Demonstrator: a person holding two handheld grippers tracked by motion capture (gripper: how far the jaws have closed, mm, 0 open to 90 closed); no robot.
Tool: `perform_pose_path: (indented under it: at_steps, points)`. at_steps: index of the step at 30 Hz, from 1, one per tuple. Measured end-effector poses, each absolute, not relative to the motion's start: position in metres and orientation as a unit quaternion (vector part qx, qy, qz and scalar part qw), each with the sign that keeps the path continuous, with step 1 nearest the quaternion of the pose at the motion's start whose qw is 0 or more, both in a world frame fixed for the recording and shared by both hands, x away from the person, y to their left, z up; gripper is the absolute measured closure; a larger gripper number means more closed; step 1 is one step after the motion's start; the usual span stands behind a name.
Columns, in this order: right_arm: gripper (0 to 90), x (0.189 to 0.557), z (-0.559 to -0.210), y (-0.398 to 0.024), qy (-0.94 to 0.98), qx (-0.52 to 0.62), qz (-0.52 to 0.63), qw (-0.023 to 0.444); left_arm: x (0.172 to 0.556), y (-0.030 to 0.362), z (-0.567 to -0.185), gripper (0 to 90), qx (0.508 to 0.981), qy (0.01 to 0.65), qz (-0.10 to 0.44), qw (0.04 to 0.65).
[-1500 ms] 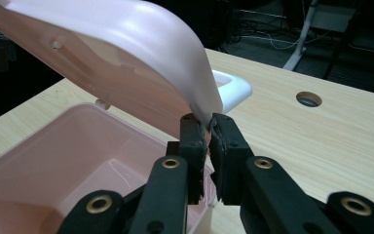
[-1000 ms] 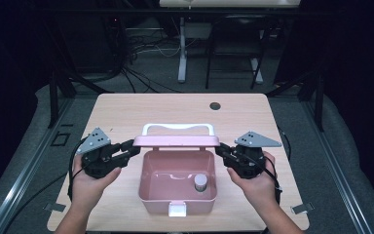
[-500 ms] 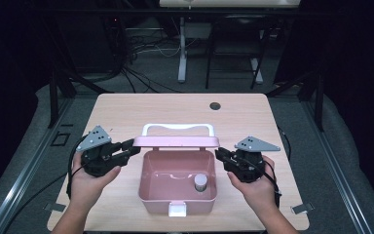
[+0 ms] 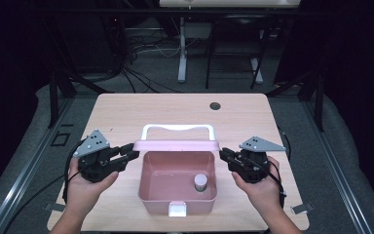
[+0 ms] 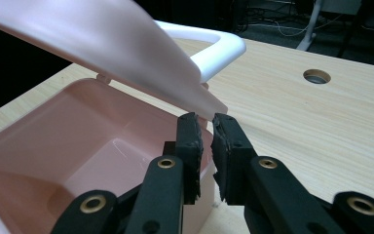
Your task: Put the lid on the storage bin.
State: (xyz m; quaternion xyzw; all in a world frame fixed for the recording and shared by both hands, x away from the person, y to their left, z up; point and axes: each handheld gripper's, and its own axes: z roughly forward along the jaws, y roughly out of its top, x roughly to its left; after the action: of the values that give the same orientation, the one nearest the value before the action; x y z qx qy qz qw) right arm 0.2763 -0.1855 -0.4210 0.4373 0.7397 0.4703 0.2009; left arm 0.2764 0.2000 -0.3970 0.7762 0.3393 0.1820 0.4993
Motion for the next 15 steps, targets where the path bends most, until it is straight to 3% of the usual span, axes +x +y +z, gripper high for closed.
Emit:
perform_pose_path:
  at_steps: [15]
  points:
    - [81.3, 0.28, -0.423, -0.191, 0.734, 0.448, 0.471, 0.195, 0.262, 0.201, -0.408, 71.5, 0.78, 0.335, 0.177, 0.498]
